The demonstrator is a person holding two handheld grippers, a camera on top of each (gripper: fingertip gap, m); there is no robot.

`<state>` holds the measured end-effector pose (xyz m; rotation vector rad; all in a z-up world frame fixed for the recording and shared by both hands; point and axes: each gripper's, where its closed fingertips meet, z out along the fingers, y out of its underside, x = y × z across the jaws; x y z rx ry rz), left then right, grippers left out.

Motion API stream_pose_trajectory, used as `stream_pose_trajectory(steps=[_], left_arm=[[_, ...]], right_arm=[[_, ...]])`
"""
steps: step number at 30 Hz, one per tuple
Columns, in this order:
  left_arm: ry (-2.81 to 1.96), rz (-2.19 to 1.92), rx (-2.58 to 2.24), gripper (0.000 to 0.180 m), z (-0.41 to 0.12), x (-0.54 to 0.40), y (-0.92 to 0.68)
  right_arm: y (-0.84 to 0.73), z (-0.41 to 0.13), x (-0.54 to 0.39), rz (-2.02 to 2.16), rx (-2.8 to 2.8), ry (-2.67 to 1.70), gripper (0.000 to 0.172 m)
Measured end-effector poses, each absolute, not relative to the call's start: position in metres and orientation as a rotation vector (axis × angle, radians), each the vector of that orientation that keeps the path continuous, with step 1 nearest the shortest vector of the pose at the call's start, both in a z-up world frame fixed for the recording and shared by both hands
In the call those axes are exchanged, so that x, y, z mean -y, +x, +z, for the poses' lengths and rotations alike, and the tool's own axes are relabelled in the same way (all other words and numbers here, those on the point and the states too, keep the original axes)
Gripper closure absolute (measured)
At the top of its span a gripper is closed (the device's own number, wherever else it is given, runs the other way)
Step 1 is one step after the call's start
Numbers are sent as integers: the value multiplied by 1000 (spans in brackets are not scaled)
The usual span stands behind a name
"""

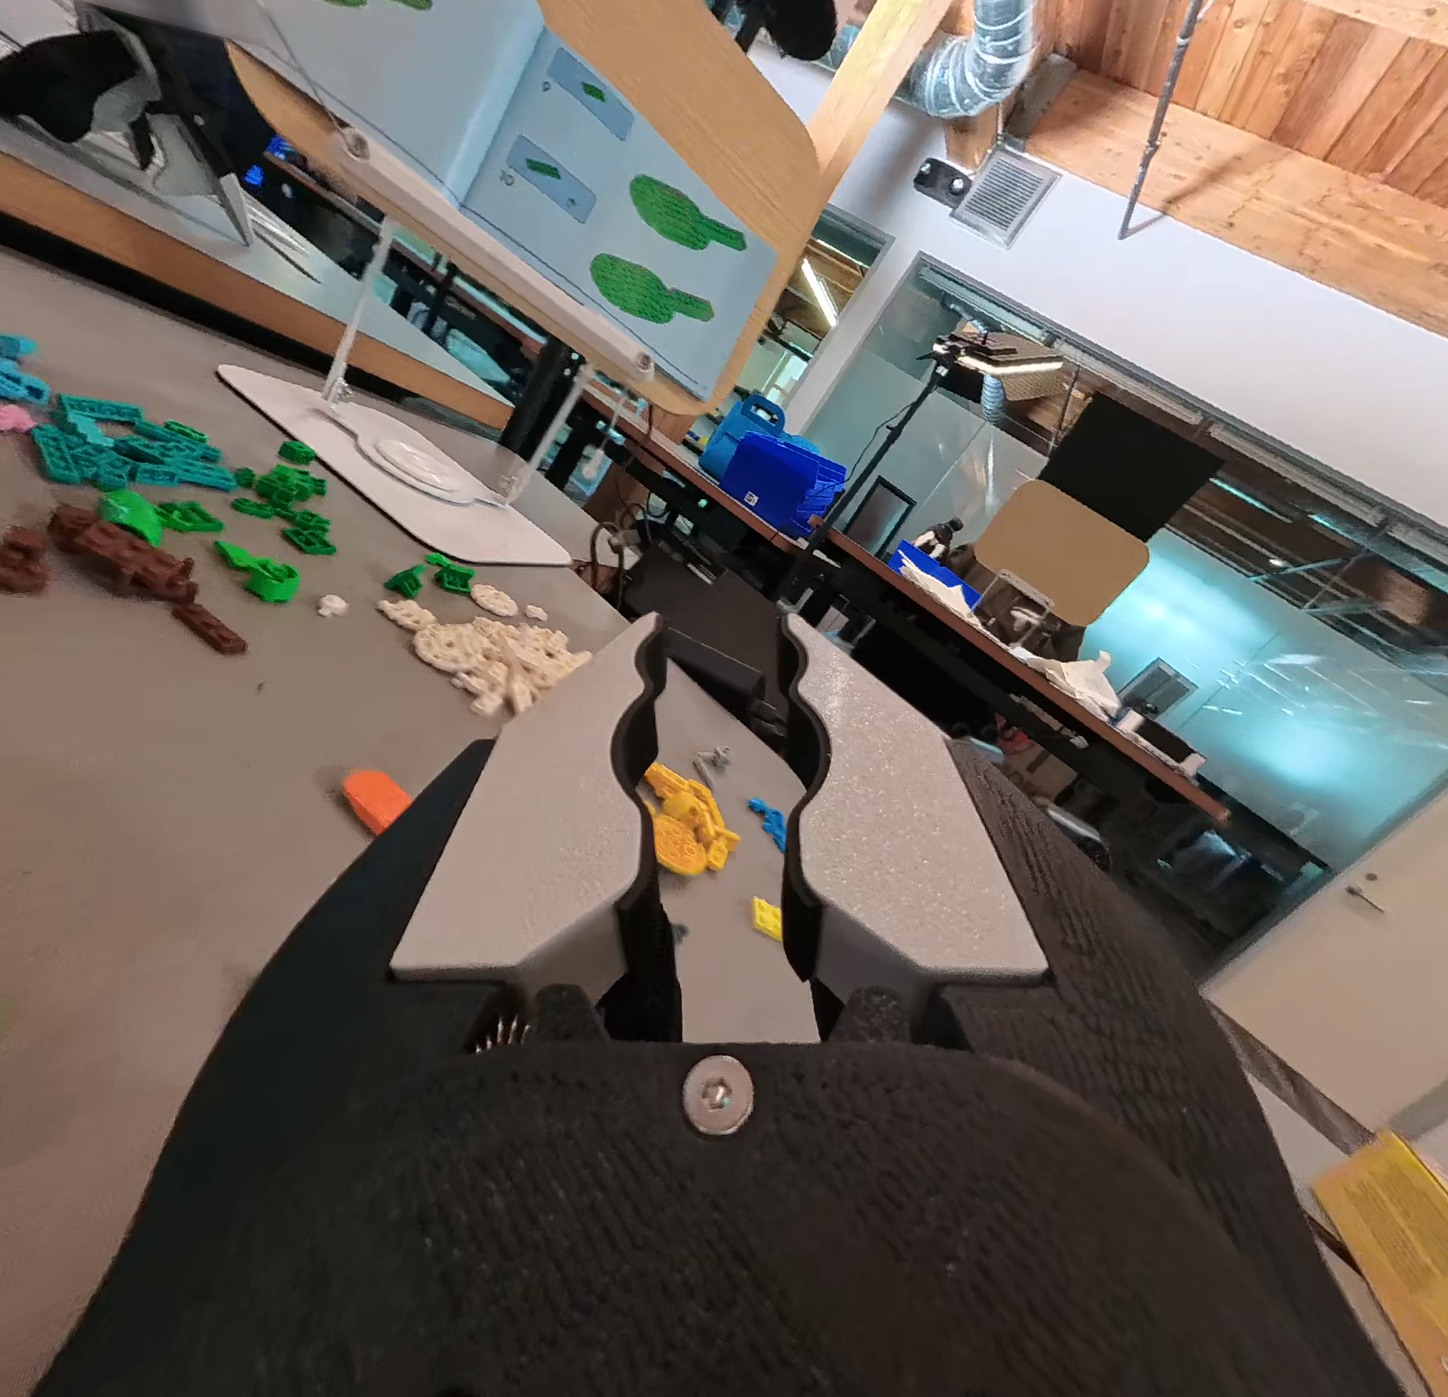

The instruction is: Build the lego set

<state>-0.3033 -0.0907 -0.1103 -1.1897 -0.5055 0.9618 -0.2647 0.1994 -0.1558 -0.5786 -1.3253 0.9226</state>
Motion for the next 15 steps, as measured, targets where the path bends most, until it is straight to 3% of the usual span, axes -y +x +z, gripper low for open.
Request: stream_pose_trajectory(steps=[2,7,13,14,15], left_arm=[[-1163,913,588,148,-126,97,-317],[-1153,965,595,179,-128,108,-339],[-1107,991,675,180,-128,124,-347],[-1107,1000,674,180,-128,125,-346],[-1114,993,673,180,-129,124,-344]], right_arm=[[-271,-143,-172,1020,1353,-585,147],[-322,-95,-48,1251,1539,-435,154],[-428,-59,80,1120,1676,-155,157],[-446,-63,94,1074,1718,-137,155],[-464,-70,105,1046,1771,-162,142]])
